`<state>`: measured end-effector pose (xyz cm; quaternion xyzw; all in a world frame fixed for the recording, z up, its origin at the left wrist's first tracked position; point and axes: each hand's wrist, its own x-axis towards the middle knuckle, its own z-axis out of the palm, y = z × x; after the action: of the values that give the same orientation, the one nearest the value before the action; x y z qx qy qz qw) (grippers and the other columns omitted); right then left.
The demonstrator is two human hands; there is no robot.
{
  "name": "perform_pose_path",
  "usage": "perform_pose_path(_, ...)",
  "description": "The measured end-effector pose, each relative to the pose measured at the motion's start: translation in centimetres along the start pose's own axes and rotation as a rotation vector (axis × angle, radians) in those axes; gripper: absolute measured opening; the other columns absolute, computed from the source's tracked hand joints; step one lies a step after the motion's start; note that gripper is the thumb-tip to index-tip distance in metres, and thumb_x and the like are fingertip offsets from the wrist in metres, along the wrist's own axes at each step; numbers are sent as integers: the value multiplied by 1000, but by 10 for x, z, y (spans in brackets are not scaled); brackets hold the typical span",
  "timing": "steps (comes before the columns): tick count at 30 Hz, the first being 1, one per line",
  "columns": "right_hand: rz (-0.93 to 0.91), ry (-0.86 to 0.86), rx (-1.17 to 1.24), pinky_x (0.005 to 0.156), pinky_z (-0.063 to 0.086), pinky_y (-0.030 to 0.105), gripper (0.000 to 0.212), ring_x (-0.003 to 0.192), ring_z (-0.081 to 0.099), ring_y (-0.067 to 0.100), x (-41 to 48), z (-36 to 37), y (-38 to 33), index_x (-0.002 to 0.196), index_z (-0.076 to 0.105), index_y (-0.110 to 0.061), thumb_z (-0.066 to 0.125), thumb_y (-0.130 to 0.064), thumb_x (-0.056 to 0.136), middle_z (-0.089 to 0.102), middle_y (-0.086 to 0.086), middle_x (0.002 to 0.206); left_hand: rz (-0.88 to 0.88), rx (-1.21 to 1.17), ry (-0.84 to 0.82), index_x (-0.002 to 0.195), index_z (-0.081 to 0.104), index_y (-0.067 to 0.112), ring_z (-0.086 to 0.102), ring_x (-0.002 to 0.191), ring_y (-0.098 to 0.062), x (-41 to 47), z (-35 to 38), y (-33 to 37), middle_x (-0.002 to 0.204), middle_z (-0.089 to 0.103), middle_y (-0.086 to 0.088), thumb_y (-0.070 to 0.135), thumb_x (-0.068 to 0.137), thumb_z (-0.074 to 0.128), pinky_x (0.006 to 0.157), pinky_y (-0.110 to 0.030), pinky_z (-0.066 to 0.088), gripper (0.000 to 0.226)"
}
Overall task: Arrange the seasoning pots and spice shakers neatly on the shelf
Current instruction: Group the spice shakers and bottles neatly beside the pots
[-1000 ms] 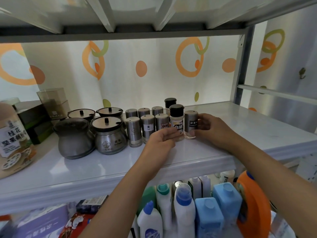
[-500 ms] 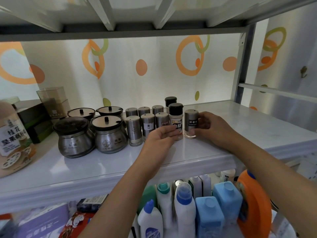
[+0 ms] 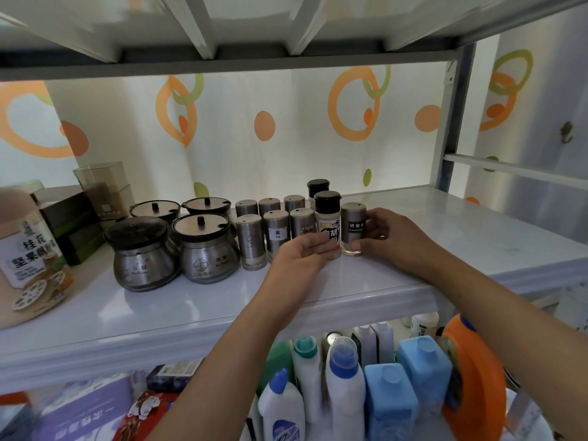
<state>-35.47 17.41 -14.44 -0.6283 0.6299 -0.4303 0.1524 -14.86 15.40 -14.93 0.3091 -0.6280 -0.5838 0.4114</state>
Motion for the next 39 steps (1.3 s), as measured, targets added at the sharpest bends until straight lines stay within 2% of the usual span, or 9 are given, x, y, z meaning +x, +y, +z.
perform_pose_path(7, 22, 3, 50, 78, 46, 22, 44, 96, 63, 3, 0, -2, -4, 121, 52, -34, 70, -46, 83, 66, -12, 104, -5, -19, -22, 125, 56, 3, 64, 114, -21, 0, -1, 2, 119, 68, -13, -15, 86, 42, 105, -31, 46, 45)
perform_pose_path(10, 25, 122, 54, 92, 46, 32, 47, 104, 61, 15, 2, -2, -7, 125, 55, -25, 59, -53, 88, 65, -3, 112, 25, 78, -6, 128, 55, 3, 62, 116, -21, -7, 2, 7, 120, 67, -13, -11, 88, 44, 106, -31, 46, 43)
perform_pose_path(13, -13, 302, 41, 89, 46, 33, 47, 105, 63, 22, -1, -6, -10, 118, 63, -17, 53, -53, 91, 68, 1, 110, 99, 201, 16, 130, 56, 8, 61, 116, -15, -25, 7, 14, 122, 67, -8, -8, 91, 43, 106, -27, 44, 44)
perform_pose_path(16, -85, 456, 118, 73, 46, 16, 31, 94, 66, 28, -15, -12, -30, 99, 68, -9, 53, -37, 98, 70, 9, 93, 121, 240, -17, 131, 55, 12, 60, 111, -1, -49, -2, 20, 121, 66, 1, -9, 90, 39, 102, -21, 45, 49)
perform_pose_path(18, -126, 484, 212, 61, 43, 3, 37, 77, 67, 17, -28, -16, -52, 86, 66, -1, 51, -33, 100, 69, 14, 81, 137, 275, -11, 131, 56, 12, 59, 107, 4, -62, -18, 25, 118, 66, 6, -10, 90, 39, 100, -18, 45, 50)
perform_pose_path(22, -149, 344, 486, 59, 52, 12, 44, 53, 62, 6, -42, -3, -97, 75, 64, 2, 49, -31, 101, 67, 8, 60, 175, 225, 134, 120, 62, 1, 66, 101, -9, -75, -66, 40, 111, 70, -7, -13, 90, 42, 92, -19, 52, 39)
perform_pose_path(26, 4, 3, 596, 70, 59, 31, 23, 72, 70, 25, -41, 39, -126, 84, 72, 0, 60, -17, 95, 75, 15, 79, 121, 138, 294, 106, 66, -8, 69, 86, -18, -91, -125, 55, 99, 72, -17, -19, 86, 34, 71, -16, 56, 40)
perform_pose_path(30, 37, -226, 573, 84, 58, 36, 23, 88, 74, 29, -33, 96, -138, 99, 72, -1, 62, -22, 94, 76, 16, 93, 49, 139, 444, 101, 68, -4, 71, 87, -23, -95, -177, 52, 97, 73, -18, -16, 90, 34, 76, -23, 60, 38)
perform_pose_path(39, 16, -433, 596, 91, 57, 39, 28, 92, 73, 30, -16, 160, -151, 102, 70, 4, 58, -21, 96, 76, 18, 94, -27, 180, 253, 91, 70, -2, 73, 82, -20, -93, -208, 32, 86, 75, -16, -14, 91, 37, 74, -23, 59, 35)
